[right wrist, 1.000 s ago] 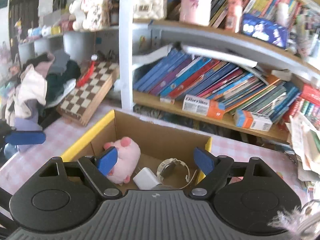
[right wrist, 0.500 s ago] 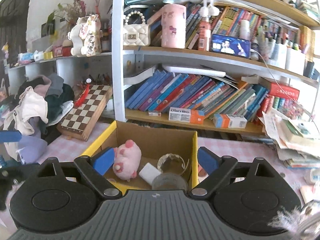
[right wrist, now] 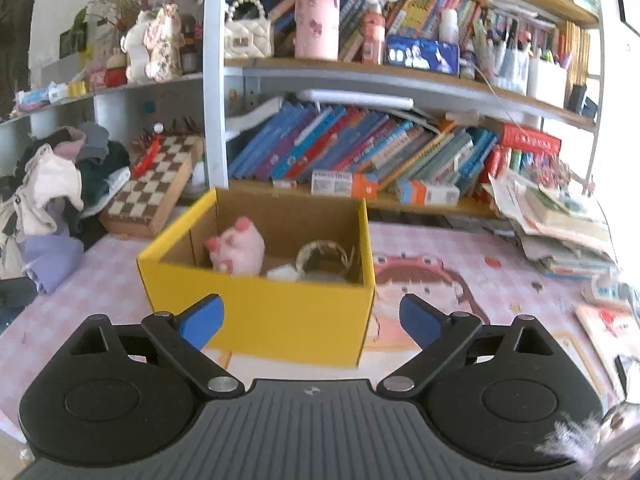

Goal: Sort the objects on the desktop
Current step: 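Withdraw both tools from the yellow box back over the table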

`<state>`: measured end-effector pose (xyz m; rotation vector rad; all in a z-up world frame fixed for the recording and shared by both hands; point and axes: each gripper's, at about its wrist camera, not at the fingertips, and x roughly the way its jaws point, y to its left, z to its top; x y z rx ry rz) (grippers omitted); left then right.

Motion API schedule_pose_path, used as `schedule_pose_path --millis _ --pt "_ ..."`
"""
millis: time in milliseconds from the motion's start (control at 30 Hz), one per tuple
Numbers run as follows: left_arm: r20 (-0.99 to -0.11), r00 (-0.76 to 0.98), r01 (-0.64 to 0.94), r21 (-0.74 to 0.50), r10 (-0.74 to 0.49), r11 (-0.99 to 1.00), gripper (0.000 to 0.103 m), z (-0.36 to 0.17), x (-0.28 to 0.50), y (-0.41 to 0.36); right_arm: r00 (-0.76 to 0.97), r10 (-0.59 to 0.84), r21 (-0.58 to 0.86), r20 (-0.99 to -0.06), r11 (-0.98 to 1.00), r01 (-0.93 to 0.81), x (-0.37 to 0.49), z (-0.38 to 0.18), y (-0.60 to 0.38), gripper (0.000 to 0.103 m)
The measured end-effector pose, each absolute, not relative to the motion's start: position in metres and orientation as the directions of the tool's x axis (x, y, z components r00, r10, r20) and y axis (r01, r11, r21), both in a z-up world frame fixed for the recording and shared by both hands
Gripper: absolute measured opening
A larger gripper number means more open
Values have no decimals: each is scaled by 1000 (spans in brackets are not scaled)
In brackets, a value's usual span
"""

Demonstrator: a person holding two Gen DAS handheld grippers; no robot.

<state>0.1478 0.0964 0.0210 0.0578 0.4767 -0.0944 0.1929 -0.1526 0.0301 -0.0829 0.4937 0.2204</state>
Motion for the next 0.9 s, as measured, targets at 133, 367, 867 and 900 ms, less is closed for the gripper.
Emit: schedule_pose_path --millis 133,367,867,900 --pt "-497 865 93 26 -67 995 97 6 139 99 837 179 -35 -518 973 -229 180 12 -151 95" --pt "-550 833 96 24 -67 995 97 -19 126 94 800 182 -53 -572 965 -258 159 -13 -141 95" --pt "-605 794 111 56 -55 992 97 -44 112 70 700 212 -111 -681 916 -386 132 -49 -104 93" --pt "-608 792 112 58 -54 992 97 -45 112 69 697 215 -110 -684 914 -390 132 -49 -104 93"
